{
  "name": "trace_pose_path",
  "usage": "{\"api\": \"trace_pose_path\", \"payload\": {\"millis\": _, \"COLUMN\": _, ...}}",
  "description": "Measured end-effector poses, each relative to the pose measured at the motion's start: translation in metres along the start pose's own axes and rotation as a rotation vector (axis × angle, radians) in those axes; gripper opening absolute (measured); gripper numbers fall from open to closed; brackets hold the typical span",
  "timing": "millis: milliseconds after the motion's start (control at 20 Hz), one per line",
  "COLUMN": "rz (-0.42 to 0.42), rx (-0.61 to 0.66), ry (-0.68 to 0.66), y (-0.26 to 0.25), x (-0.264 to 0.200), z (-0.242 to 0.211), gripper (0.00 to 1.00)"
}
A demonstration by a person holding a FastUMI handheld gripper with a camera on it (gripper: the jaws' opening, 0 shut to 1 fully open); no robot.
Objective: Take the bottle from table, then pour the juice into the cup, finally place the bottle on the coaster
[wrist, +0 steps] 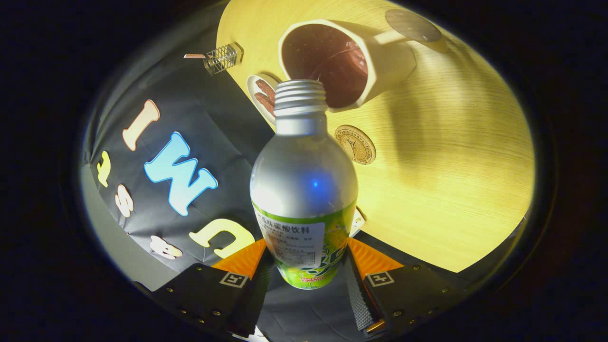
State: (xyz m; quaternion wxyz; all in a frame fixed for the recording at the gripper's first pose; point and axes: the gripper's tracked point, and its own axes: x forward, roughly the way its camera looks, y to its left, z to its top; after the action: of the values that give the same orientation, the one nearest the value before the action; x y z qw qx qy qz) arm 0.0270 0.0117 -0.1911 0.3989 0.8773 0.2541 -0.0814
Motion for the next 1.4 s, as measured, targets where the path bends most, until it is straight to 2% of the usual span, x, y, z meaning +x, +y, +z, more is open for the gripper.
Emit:
{"api": "trace_pose_path", "payload": {"millis": 600, "rz": -0.021, "rx": 0.011, "ry": 0.012, "y": 0.001, "x": -0.004, "z": -0.010, "gripper": 0.75}}
{"api": "trace_pose_path", "payload": {"millis": 850, "rz": -0.026, "rx": -0.026, "ry": -0.028, "y": 0.000, "x": -0.003, "z": -0.004, "gripper": 0.75}}
{"api": "trace_pose_path", "payload": {"millis": 1050, "rz": -0.041, "rx": -0.103, "ry": -0.059, "y": -0.009, "x": 0.000, "z": 0.000, "gripper": 0.75}}
{"api": "trace_pose_path", "payload": {"millis": 1150, "rz": -0.040, "rx": -0.176, "ry": -0.089, "y": -0.012, "x": 0.003, "z": 0.004, "gripper": 0.75}}
{"api": "trace_pose_path", "payload": {"millis": 1400, "rz": -0.108, "rx": -0.390, "ry": -0.144, "y": -0.042, "x": 0.006, "z": 0.017, "gripper": 0.75}}
